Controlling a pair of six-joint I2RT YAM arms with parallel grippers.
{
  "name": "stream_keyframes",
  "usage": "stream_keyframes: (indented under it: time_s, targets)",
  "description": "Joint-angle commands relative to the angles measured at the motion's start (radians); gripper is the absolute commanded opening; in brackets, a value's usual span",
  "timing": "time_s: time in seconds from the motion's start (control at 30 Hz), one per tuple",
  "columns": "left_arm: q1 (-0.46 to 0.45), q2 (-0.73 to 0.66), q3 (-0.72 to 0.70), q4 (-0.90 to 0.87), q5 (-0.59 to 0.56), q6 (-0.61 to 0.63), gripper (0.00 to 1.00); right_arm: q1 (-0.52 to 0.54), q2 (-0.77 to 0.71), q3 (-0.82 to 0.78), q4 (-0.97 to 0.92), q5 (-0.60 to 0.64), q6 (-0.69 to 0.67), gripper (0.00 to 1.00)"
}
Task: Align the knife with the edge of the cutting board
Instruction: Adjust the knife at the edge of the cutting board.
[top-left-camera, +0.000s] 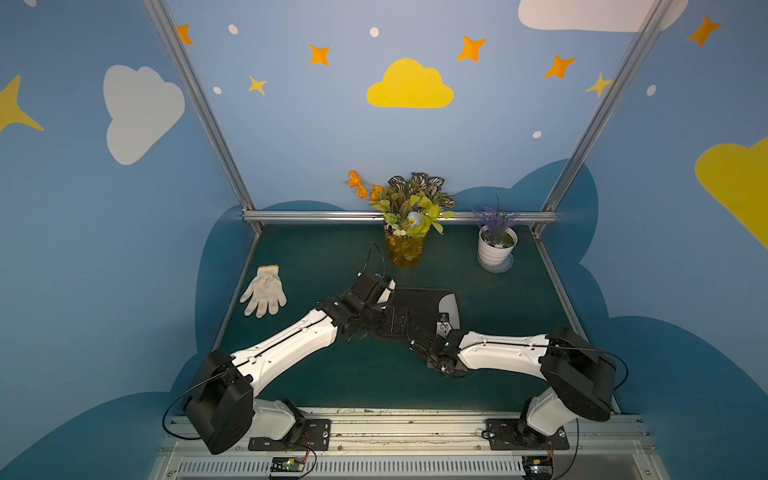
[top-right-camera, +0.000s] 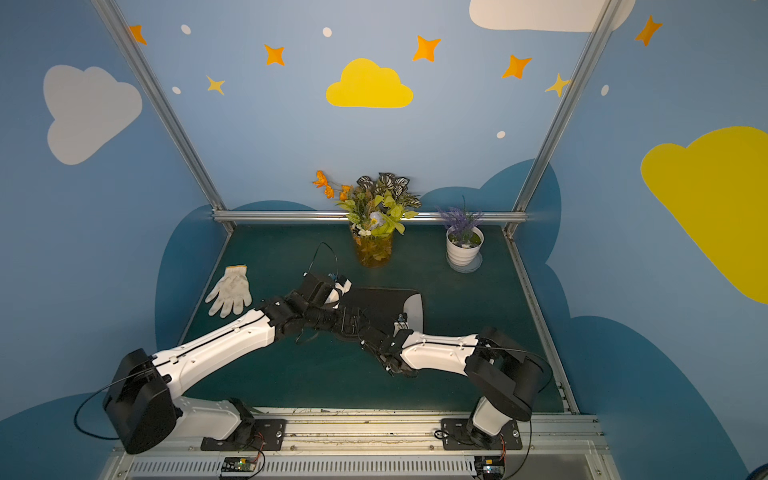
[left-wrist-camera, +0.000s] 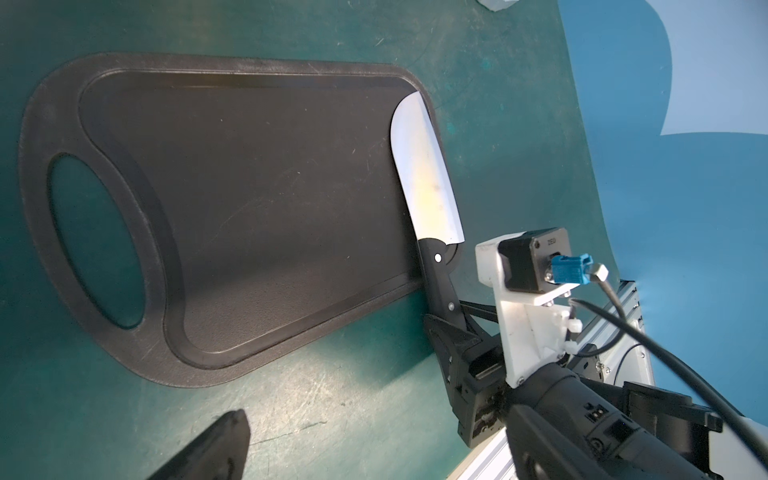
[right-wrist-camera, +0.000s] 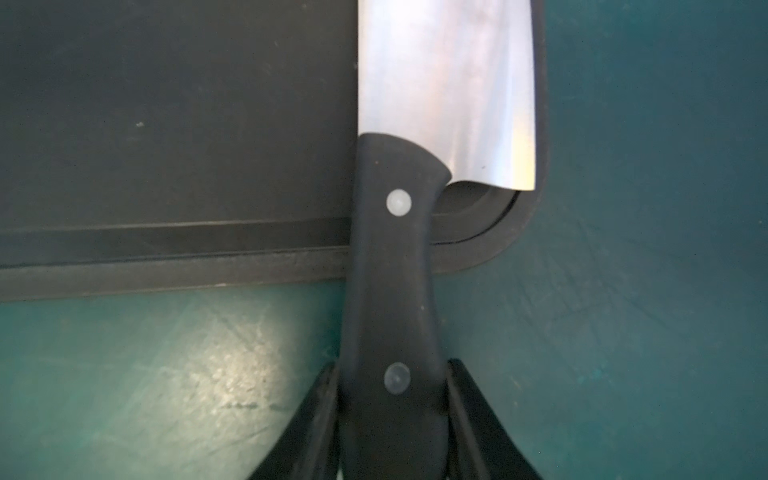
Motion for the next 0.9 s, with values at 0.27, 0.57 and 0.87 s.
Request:
stream_keyframes:
  time_s: [0.27,0.57,0.87]
  targets:
    - [0.000,-0.034,-0.015,-0.004,-0.003,0.003,1.00,0.012,0.011,0.039,-0.062,0.064,0.012,0.20]
    - [0.000,-0.036,-0.020,0.000,-0.001,0.001,1.00,0.028,0.018,0.046,-0.081,0.076,0.027,0.20]
    - [-0.001,-0.040,-0.022,-0.001,-0.005,0.001,1.00,0.026,0.020,0.036,-0.075,0.076,0.044,0.21]
